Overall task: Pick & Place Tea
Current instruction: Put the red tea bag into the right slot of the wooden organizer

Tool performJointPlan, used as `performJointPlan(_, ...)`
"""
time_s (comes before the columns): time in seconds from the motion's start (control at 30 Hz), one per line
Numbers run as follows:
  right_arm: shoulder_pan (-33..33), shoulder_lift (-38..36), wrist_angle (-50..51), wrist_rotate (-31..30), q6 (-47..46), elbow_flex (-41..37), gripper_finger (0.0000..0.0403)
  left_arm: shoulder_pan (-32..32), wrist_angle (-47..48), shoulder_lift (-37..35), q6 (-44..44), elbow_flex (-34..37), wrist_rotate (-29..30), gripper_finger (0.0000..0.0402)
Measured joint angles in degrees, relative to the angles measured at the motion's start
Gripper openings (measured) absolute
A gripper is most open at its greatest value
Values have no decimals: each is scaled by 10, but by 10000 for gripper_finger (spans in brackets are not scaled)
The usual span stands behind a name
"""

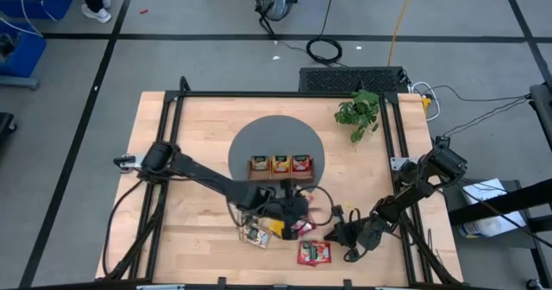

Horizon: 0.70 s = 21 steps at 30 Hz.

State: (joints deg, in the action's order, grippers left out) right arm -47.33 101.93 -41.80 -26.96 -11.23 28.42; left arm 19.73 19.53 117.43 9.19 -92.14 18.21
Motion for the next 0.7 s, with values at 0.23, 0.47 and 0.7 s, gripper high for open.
performJointPlan(0.23,-1,-38,-58,-201,57,0,0,35,87,-17,28,0,62,4)
performJointPlan(0.47,31,-102,-102,-199,99,1,42,54,75,-8,51,0,93,3)
performJointPlan(0.7,87,-122,-97,-118,58,1,149,59,72,-8,51,0,114,3)
